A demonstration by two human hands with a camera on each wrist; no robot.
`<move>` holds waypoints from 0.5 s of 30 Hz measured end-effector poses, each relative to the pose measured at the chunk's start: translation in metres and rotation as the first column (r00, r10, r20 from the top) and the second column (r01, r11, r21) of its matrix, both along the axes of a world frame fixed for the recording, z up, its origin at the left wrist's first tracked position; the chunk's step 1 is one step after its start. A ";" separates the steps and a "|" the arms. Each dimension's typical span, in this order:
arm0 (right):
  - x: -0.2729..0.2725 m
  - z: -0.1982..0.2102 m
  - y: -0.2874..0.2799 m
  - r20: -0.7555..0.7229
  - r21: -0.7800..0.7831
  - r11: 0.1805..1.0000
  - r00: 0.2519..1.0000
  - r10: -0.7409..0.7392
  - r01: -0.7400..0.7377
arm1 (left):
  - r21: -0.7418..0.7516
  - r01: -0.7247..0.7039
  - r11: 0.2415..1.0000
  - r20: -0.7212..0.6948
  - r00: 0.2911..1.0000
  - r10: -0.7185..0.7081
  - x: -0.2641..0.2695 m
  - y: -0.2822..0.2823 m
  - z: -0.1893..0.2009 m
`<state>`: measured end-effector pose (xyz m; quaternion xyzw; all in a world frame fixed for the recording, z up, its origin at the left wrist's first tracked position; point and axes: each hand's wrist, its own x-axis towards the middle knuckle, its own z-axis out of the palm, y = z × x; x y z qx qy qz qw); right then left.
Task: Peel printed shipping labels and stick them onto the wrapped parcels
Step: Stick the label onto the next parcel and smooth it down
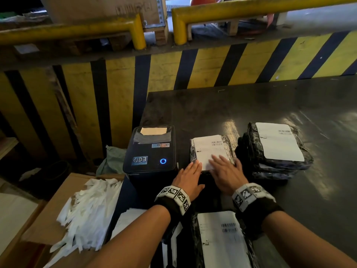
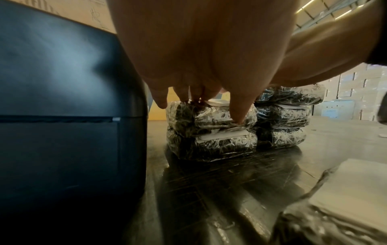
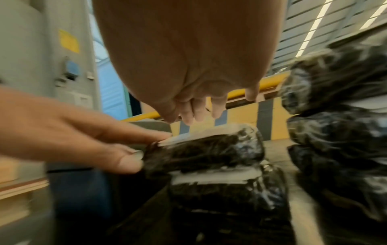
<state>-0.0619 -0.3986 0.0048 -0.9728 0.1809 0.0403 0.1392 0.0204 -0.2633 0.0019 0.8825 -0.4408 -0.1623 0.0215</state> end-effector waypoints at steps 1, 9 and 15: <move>-0.002 -0.004 0.008 -0.005 -0.012 0.999 0.999 0.050 -0.050 | -0.002 0.000 1.000 0.000 1.000 0.000 0.000 0.000 -0.001; -0.044 -0.016 -0.019 -0.049 -0.091 0.995 0.998 0.030 -0.034 | -0.002 0.028 1.000 -0.020 0.999 -0.028 0.004 0.002 0.000; -0.038 -0.013 -0.013 0.006 -0.056 0.998 1.000 0.007 -0.007 | 0.002 0.033 0.999 -0.016 0.999 -0.033 0.004 0.002 0.001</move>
